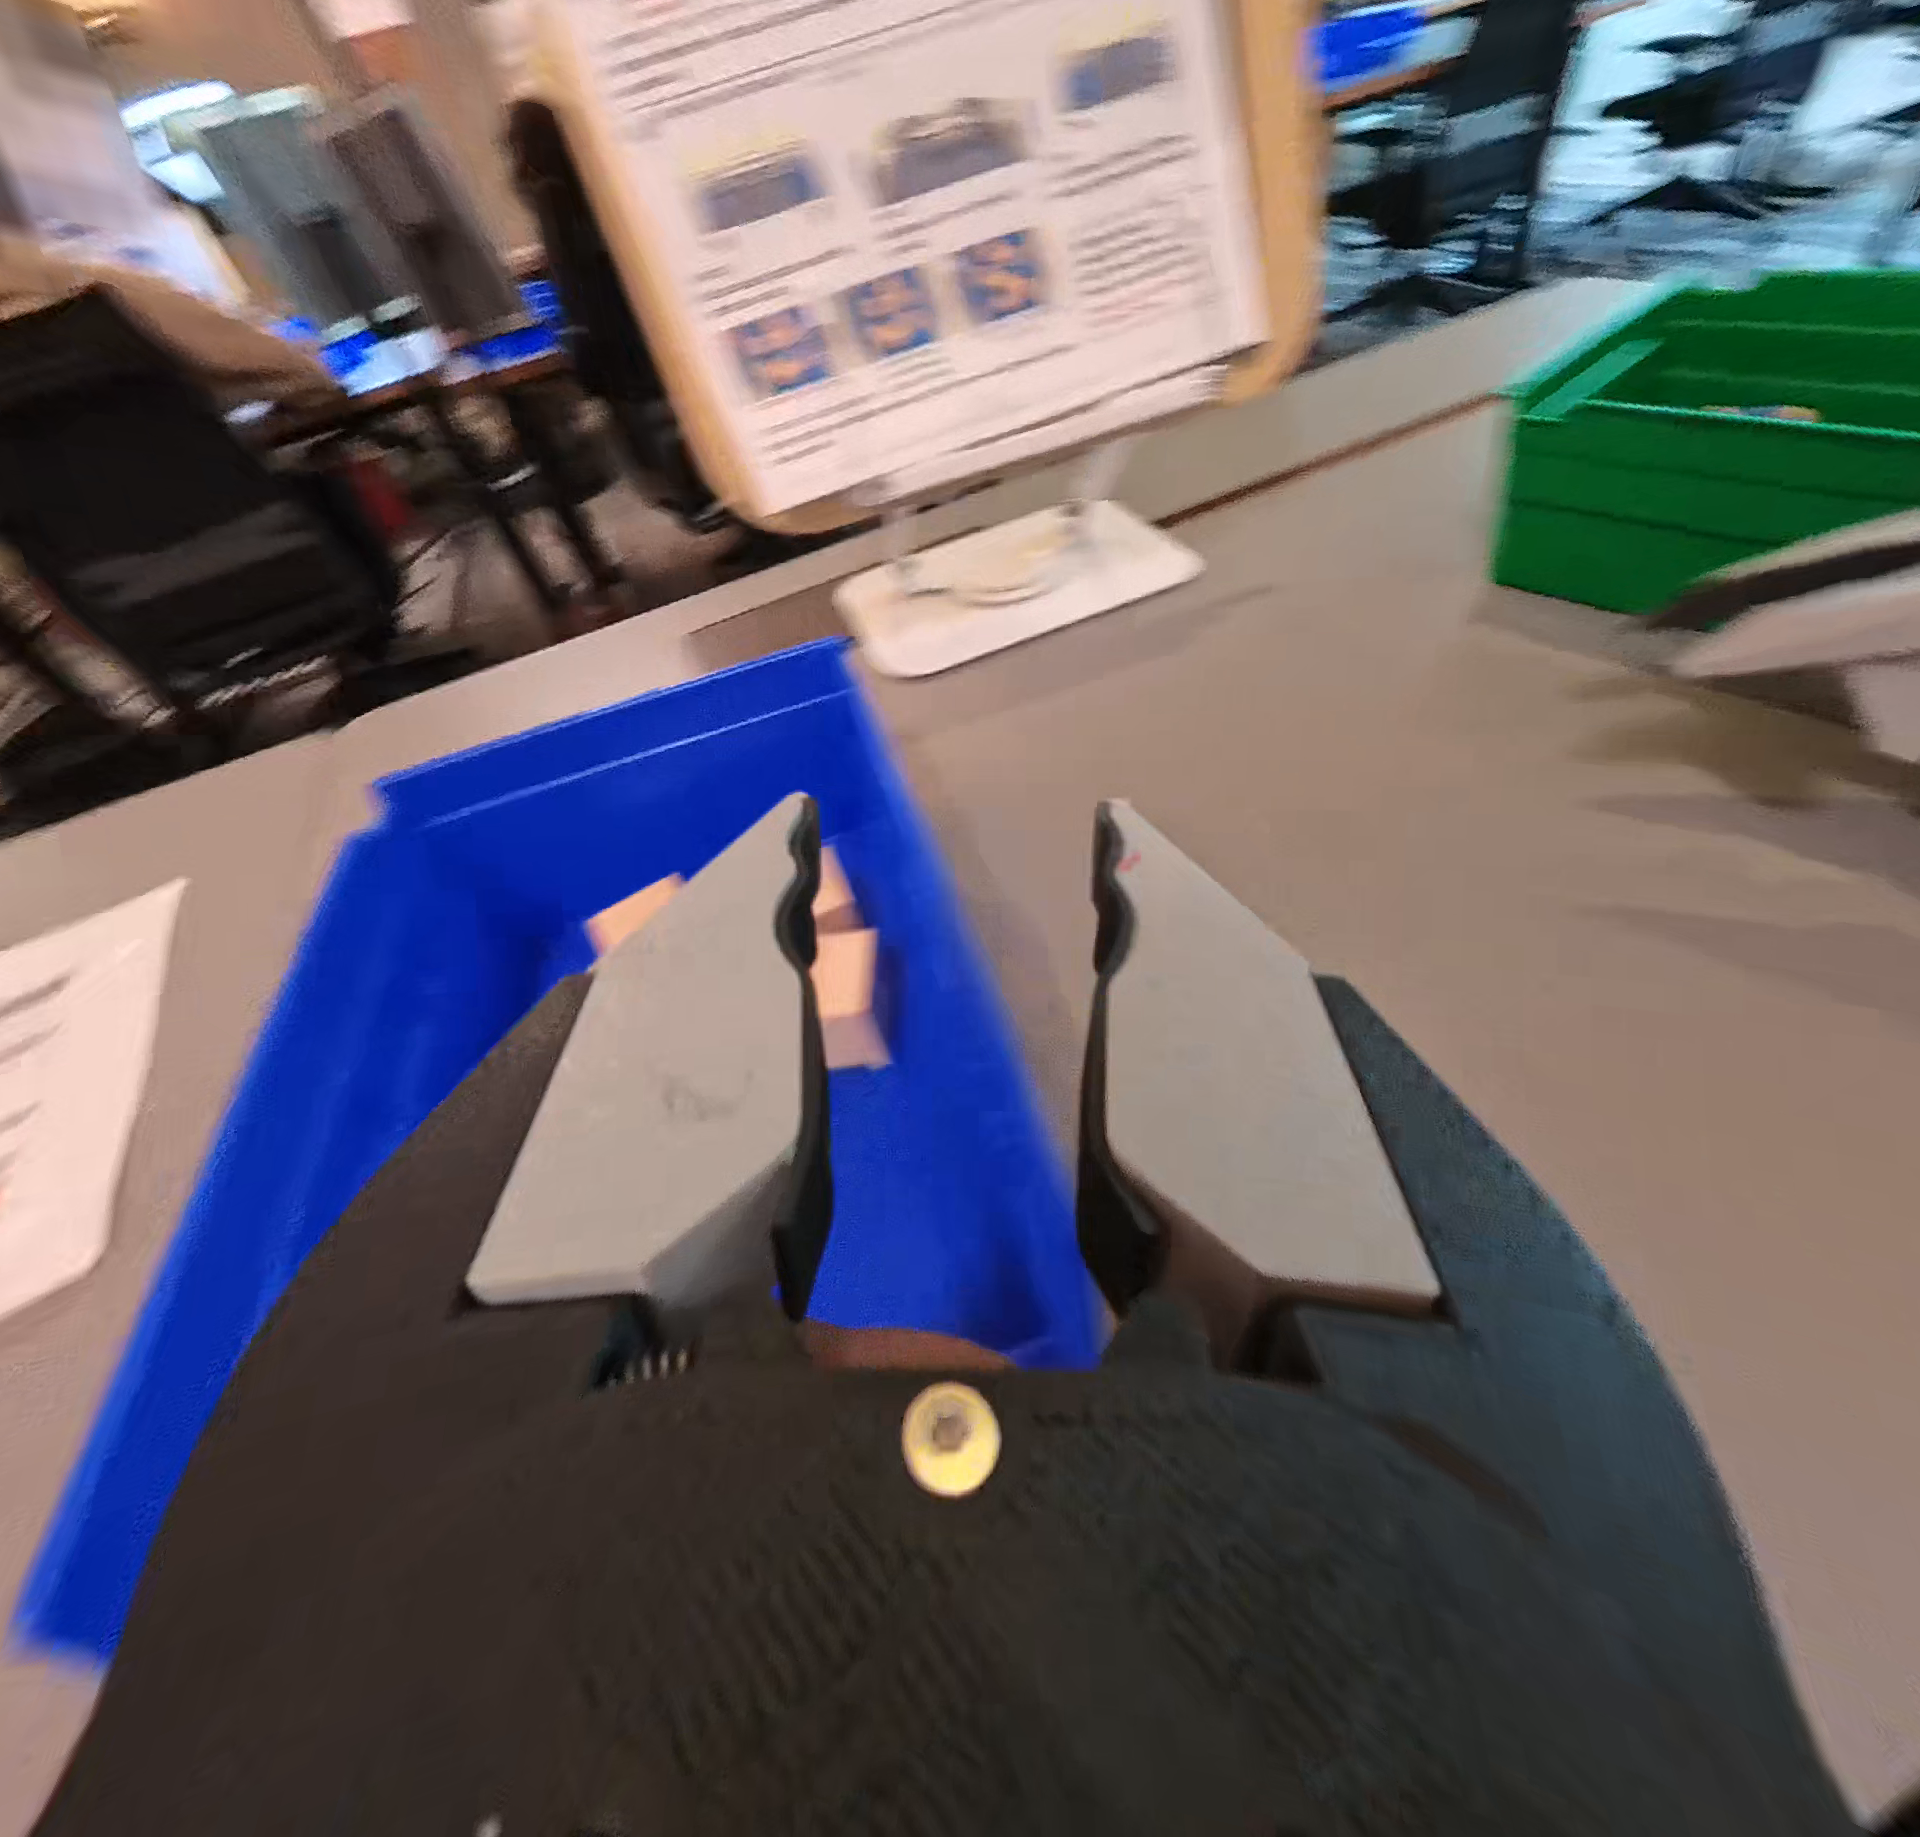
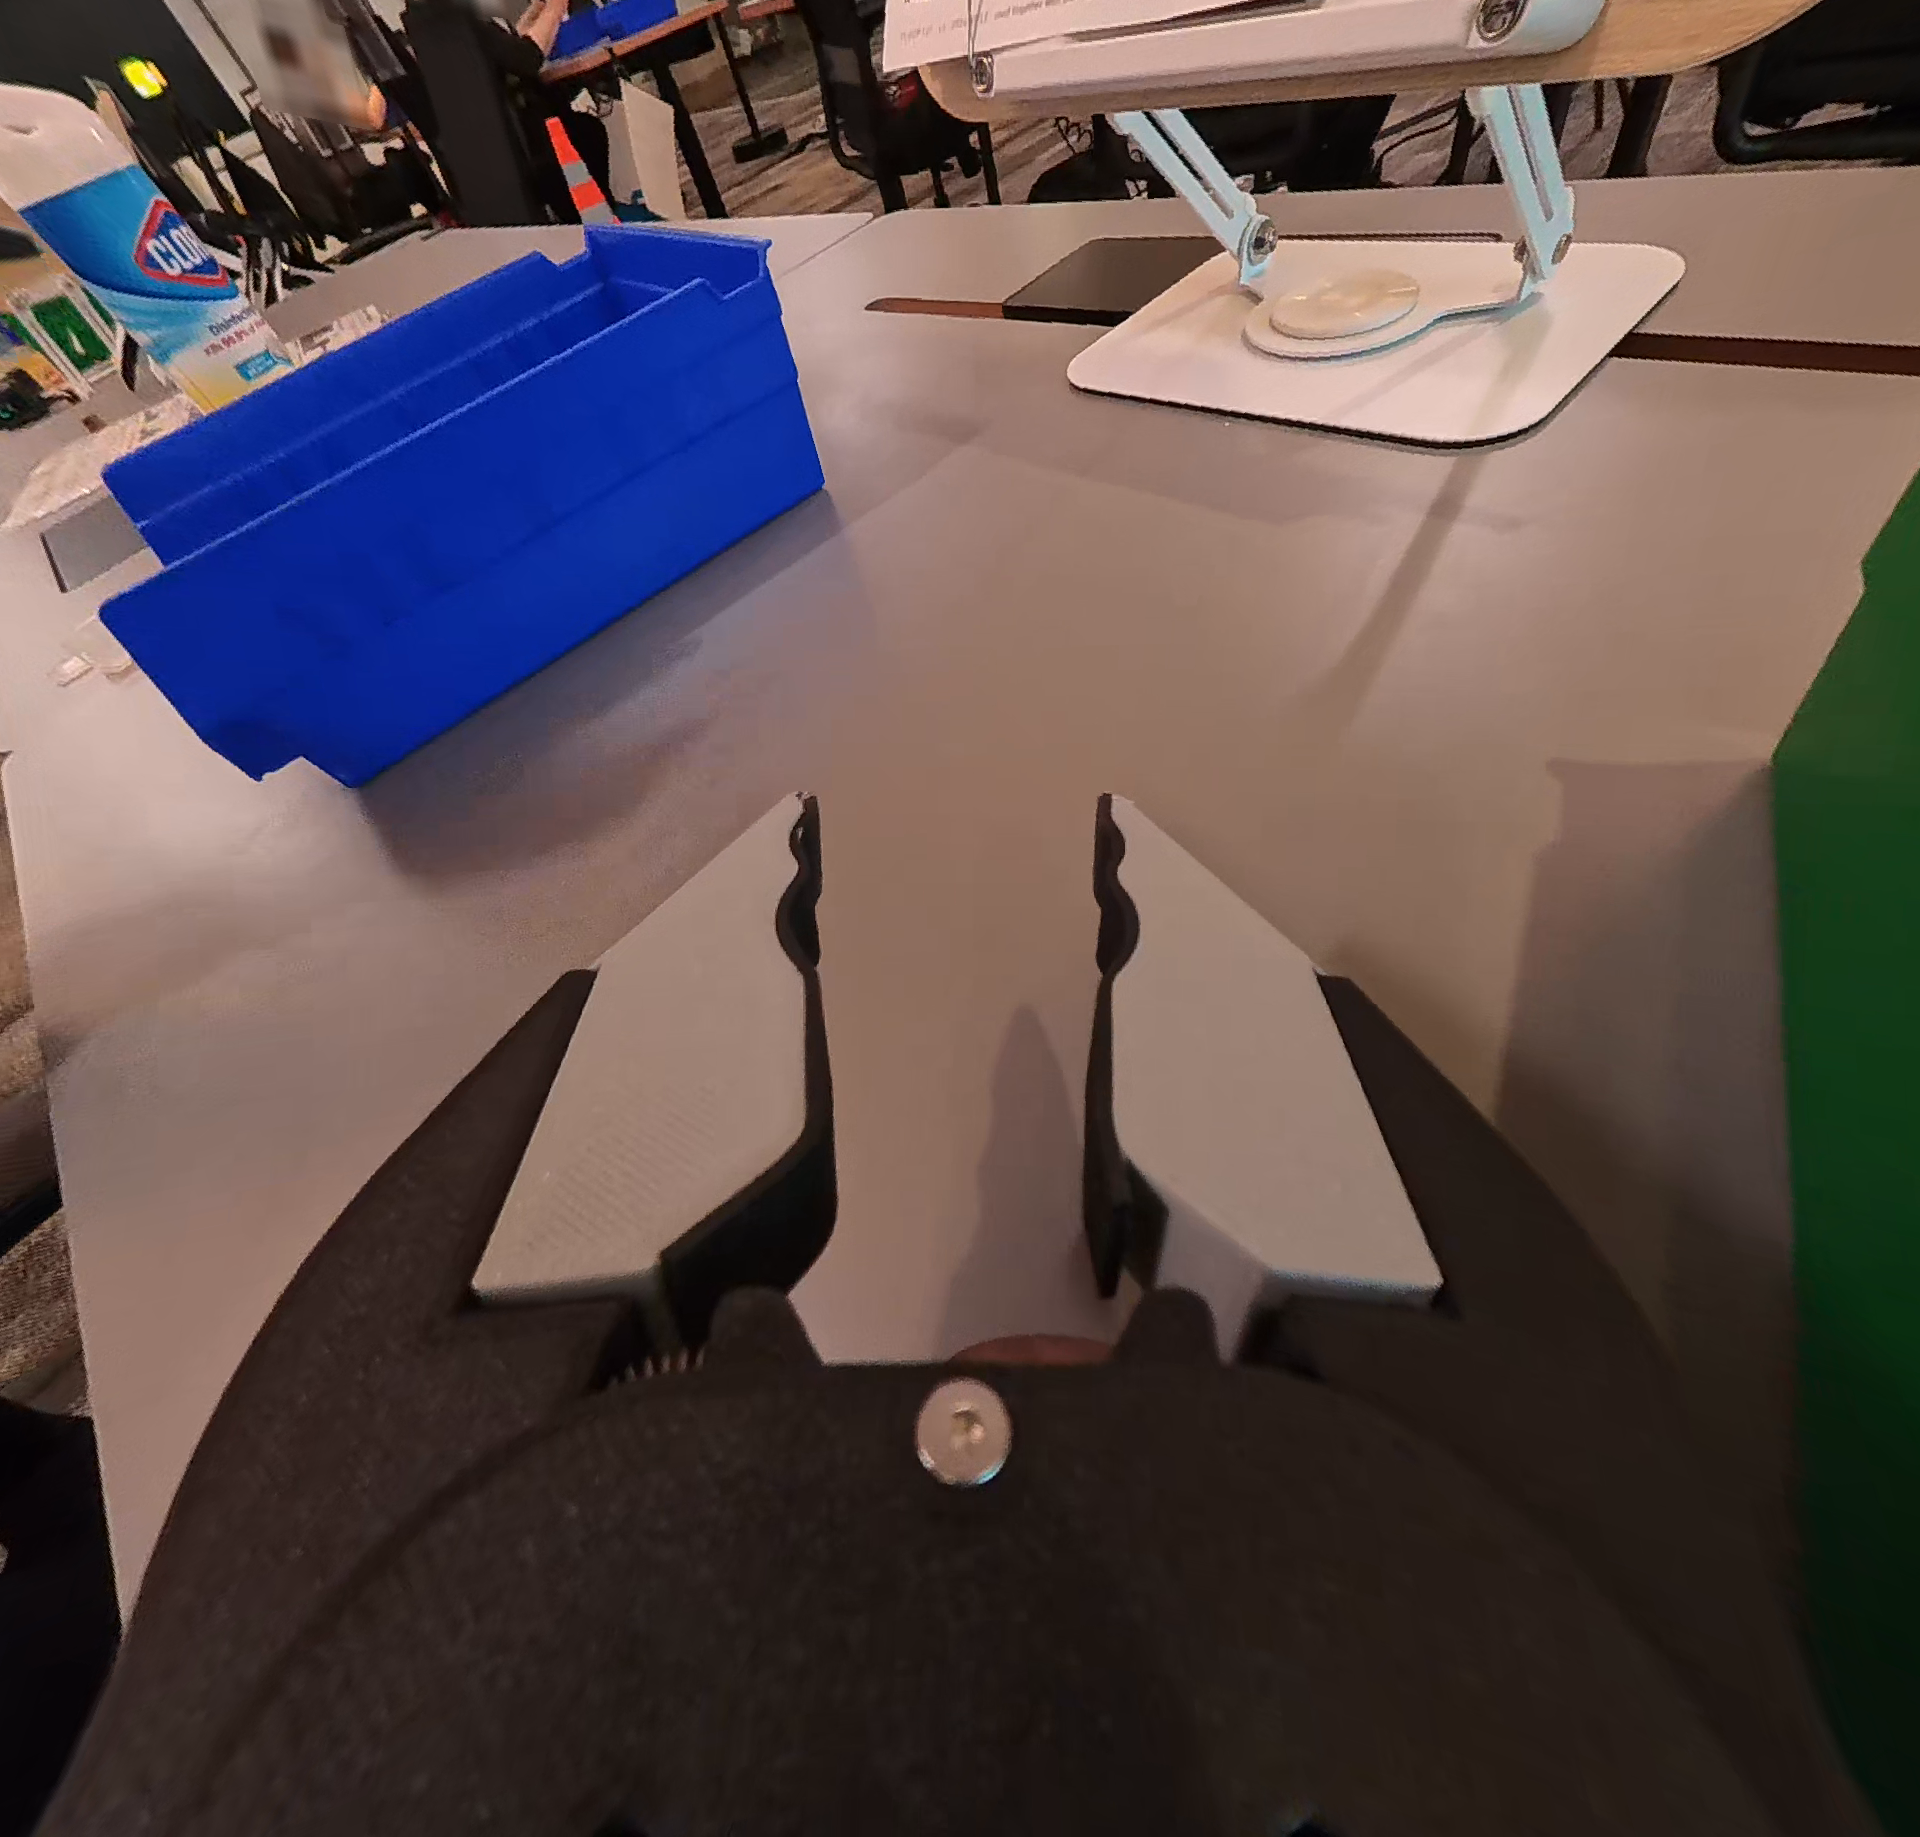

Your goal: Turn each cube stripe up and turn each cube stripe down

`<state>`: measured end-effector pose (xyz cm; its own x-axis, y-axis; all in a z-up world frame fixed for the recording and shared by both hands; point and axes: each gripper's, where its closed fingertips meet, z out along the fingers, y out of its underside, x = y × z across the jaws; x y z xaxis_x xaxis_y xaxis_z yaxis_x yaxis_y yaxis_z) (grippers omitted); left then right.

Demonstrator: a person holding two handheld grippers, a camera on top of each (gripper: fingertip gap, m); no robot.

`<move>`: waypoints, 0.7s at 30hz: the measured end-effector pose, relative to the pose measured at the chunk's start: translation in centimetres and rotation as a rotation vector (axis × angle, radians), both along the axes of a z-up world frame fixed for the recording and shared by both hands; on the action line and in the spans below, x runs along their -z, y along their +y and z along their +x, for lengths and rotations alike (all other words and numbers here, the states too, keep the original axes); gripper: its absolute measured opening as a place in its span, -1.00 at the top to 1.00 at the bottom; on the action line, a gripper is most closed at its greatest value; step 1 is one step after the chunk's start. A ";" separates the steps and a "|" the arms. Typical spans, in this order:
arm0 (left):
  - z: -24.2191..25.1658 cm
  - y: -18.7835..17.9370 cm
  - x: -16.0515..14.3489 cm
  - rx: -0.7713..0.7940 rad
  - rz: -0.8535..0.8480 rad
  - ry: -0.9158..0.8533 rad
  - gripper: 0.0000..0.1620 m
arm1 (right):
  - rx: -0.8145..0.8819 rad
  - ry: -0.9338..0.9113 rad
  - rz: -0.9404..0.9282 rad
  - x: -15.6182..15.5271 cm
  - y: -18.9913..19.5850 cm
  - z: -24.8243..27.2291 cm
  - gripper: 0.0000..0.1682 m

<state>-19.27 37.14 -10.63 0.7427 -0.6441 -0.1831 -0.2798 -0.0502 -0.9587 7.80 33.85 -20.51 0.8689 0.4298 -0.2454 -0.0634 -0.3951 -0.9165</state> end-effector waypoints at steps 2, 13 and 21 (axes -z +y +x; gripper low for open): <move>-4.0 2.4 0.7 -0.110 -0.050 -0.032 0.34 | -0.003 -0.006 -0.001 0.1 0.0 -0.1 0.41; -11.0 8.4 13.7 -0.309 -0.428 0.256 0.20 | 0.004 -0.038 -0.012 0.6 0.1 -0.2 0.42; -10.9 8.3 15.8 -0.317 -0.477 0.472 0.39 | 0.001 -0.077 -0.019 1.1 0.1 -0.6 0.42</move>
